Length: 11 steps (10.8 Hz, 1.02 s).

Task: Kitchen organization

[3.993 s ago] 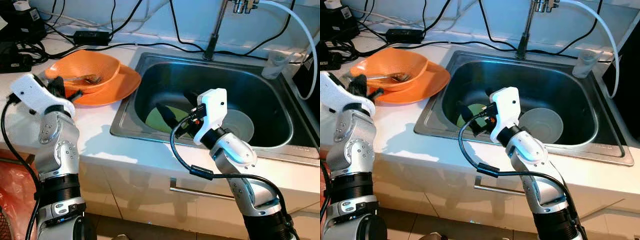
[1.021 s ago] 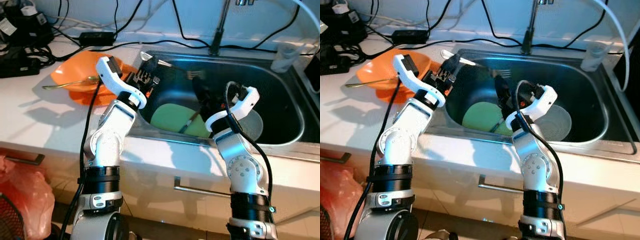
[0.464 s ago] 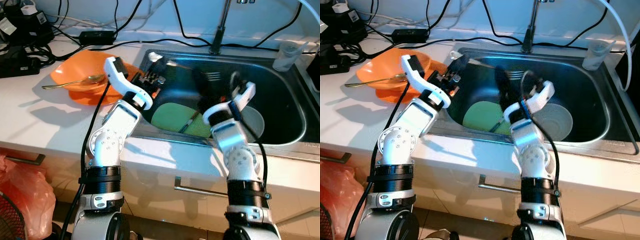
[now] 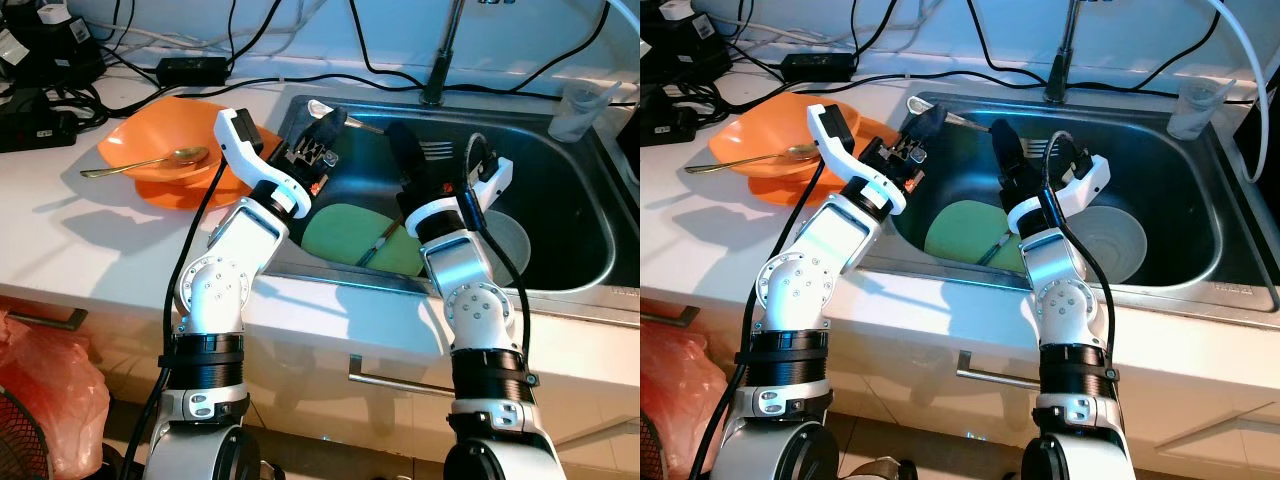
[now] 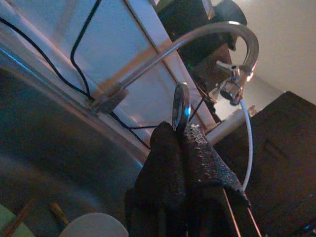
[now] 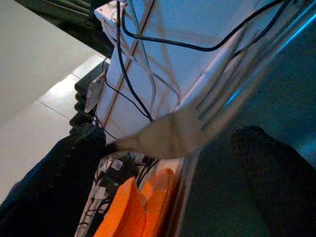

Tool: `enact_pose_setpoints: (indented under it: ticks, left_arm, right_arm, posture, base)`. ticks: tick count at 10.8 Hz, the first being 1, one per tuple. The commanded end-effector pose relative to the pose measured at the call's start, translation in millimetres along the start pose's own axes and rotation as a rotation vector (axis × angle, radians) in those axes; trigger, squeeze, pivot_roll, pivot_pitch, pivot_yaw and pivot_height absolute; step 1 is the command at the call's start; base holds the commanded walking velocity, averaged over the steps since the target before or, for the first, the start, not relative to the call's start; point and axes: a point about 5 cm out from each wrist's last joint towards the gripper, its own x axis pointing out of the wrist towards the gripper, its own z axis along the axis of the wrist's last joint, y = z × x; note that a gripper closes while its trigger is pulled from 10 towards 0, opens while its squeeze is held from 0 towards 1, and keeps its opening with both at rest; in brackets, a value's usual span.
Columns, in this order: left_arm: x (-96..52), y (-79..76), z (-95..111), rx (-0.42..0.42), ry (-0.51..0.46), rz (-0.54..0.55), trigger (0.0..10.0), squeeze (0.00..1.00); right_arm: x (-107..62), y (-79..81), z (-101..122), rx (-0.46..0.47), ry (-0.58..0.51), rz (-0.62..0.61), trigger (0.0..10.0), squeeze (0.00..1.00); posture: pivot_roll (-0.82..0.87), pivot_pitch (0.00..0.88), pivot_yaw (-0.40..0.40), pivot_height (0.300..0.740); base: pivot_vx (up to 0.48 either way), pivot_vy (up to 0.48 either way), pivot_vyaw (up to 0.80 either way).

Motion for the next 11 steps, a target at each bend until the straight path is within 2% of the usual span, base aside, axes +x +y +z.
enact_pose_setpoints:
  ticks: [1,5,6,7,8,9,10,11]
  left_arm:
    - [2.0,-14.6,-19.9,-0.086,0.015,-0.06,0.0,0.0]
    - [1.4,-16.6,-22.1,-0.104,0.016,-0.064,0.0,0.0]
    - [1.1,-17.1,-22.5,-0.107,0.016,-0.064,0.0,0.0]
    - [0.9,-17.3,-22.5,-0.107,0.016,-0.064,0.0,0.0]
    - [0.6,-16.8,-22.1,-0.106,0.015,-0.062,0.0,0.0]
    - [0.3,-16.0,-21.6,-0.106,0.014,-0.06,0.0,0.0]
    - [0.2,-15.1,-21.2,-0.105,0.013,-0.057,0.0,0.0]
    - [0.5,-15.3,-21.0,-0.105,0.013,-0.058,0.0,0.0]
  right_arm:
    - [18.5,31.7,-10.2,0.095,-0.016,0.099,10.0,0.0]
    - [28.1,36.3,-4.7,0.137,-0.035,0.147,10.0,0.0]
    - [32.9,39.9,-4.7,0.155,-0.033,0.164,10.0,1.0]
    - [33.7,40.3,-4.8,0.157,-0.033,0.164,10.0,1.0]
    - [34.1,40.2,-4.6,0.166,-0.038,0.162,2.4,1.0]
    - [34.5,39.4,-4.4,0.172,-0.041,0.158,0.0,0.5]
    - [35.0,38.1,-4.0,0.18,-0.045,0.156,0.0,0.0]
    - [35.4,37.5,-3.8,0.184,-0.046,0.156,0.0,0.0]
  posture:
    - [0.0,0.094,0.01,0.74]
    - [0.0,0.101,0.003,0.74]
    - [0.01,0.102,0.002,0.74]
    - [0.01,0.102,0.002,0.74]
    - [0.01,0.103,0.0,0.74]
    - [0.01,0.103,0.0,0.74]
    - [0.01,0.103,0.0,0.74]
    - [0.01,0.103,0.0,0.74]
  base:
    - [0.0,0.0,0.0]
    - [0.0,0.0,0.0]
    - [0.0,0.0,0.0]
    - [0.0,0.0,0.0]
    - [0.0,0.0,0.0]
    - [0.0,0.0,0.0]
    - [0.0,0.0,0.0]
    - [0.0,0.0,0.0]
